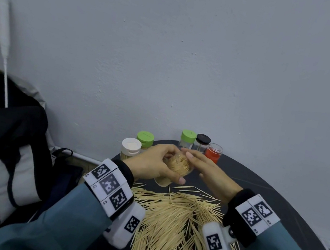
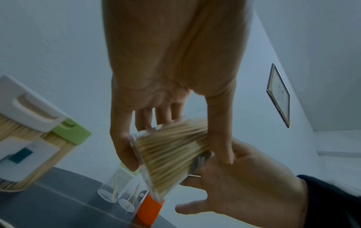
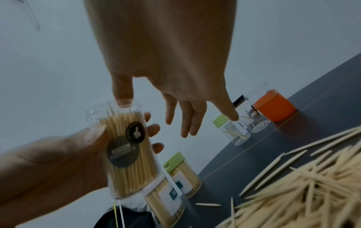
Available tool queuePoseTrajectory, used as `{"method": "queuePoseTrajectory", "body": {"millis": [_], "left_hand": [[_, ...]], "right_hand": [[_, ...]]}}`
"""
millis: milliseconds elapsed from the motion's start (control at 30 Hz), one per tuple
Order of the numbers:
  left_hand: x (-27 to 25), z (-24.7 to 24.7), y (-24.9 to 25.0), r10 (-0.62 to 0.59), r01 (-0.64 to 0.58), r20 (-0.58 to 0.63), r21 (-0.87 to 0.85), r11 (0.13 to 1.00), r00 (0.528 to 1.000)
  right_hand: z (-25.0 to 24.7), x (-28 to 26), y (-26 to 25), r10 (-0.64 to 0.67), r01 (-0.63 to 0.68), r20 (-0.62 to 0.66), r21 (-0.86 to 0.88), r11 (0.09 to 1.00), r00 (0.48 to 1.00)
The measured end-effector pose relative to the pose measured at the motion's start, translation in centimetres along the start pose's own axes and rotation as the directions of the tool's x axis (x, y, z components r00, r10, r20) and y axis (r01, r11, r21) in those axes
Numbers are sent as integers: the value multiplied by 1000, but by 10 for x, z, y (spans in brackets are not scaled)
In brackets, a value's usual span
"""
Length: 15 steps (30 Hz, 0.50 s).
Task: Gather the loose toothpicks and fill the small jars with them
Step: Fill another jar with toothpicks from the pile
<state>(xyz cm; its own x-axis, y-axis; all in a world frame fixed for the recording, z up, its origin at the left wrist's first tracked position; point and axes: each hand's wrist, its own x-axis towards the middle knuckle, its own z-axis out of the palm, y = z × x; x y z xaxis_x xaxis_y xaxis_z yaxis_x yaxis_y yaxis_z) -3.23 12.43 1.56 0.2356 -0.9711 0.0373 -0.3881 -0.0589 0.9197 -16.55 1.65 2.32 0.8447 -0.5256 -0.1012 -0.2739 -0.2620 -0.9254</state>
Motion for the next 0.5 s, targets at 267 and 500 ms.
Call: {"method": "queuePoseTrajectory", "body": {"millis": [267,500], "left_hand": [[-6,-6,-5,2,-3,-10,-9,1000,1000],[-18,-30,-16,-36,33,-115,-27,999,993]], "right_hand": [[9,6,0,-49,55,80,-64,996,996],[17,17,-5,20,-20,10,-88,996,1000]]}}
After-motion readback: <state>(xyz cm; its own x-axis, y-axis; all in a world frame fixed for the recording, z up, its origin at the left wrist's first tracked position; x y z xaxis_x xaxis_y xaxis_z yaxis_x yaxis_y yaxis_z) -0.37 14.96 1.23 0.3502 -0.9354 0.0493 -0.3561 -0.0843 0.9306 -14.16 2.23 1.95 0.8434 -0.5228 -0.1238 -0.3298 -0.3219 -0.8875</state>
